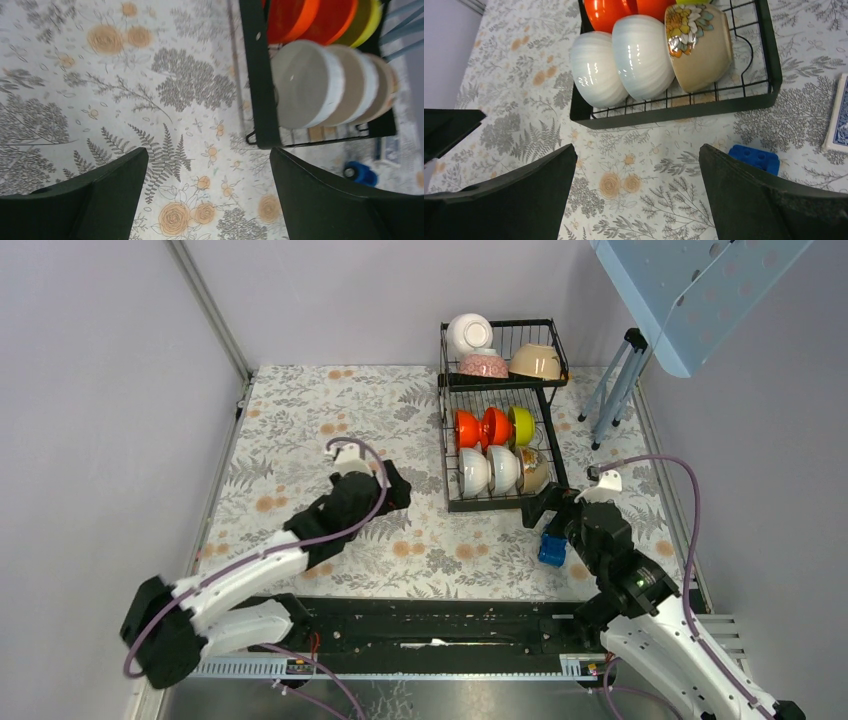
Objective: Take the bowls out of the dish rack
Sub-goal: Move the dish rack to the center of the board.
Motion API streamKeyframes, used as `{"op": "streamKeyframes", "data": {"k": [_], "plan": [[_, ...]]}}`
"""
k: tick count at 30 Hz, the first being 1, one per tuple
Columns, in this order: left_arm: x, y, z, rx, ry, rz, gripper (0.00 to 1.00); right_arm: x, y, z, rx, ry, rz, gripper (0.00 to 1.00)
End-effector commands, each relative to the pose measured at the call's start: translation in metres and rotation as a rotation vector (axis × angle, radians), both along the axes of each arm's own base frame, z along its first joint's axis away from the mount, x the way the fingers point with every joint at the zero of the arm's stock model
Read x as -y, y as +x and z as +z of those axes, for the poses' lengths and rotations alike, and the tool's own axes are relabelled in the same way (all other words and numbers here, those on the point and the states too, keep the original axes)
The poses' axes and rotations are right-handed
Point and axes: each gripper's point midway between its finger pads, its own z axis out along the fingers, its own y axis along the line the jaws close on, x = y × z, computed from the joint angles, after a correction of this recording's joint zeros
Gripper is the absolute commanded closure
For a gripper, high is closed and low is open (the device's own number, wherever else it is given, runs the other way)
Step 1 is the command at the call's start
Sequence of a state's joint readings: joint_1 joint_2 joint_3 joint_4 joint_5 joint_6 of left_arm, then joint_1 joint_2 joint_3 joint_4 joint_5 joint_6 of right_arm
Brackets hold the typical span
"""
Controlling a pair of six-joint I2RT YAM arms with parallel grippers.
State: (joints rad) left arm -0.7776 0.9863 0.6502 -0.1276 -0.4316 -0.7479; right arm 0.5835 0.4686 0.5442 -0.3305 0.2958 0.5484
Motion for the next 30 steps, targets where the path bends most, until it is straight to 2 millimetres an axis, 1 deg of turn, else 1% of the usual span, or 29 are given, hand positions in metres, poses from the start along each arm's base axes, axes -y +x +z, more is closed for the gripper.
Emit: {"op": "streamKeyframes", "data": {"k": [1, 5, 7, 12, 15, 17, 19, 26, 30], "plan": [[0.038, 0.021, 0.011, 0.008, -0.069, -0.061, 0.06, -0.001, -0.003, 0.012, 0.007, 0.009, 0.007, 0.0], [0.066, 0.034, 0.006, 0.0, -0.088, -0.132, 0.14, -0.007, -0.004, 0.012, 0.02, 0.031, 0.037, 0.0], [0.079, 0.04, 0.0, -0.016, -0.076, -0.163, 0.15, -0.008, -0.005, 0.01, 0.013, 0.029, 0.046, 0.0], [0.104, 0.053, -0.008, -0.042, -0.058, -0.208, 0.16, -0.01, -0.005, 0.002, -0.016, 0.008, 0.063, 0.0], [0.115, 0.06, -0.02, -0.064, -0.036, -0.215, 0.18, -0.013, -0.007, -0.002, -0.029, 0.011, 0.074, 0.0], [0.121, 0.063, -0.028, -0.077, -0.016, -0.222, 0.22, -0.013, -0.008, -0.003, -0.031, 0.017, 0.077, 0.0], [0.124, 0.066, -0.038, -0.089, 0.019, -0.211, 0.24, -0.011, -0.009, -0.003, -0.027, 0.02, 0.07, 0.0], [0.121, 0.086, -0.053, -0.099, 0.13, -0.142, 0.28, -0.007, -0.012, -0.003, -0.041, 0.002, 0.063, 0.0], [0.124, 0.09, -0.065, -0.104, 0.18, -0.147, 0.33, -0.005, -0.012, -0.006, -0.051, -0.009, 0.054, 0.01]]}}
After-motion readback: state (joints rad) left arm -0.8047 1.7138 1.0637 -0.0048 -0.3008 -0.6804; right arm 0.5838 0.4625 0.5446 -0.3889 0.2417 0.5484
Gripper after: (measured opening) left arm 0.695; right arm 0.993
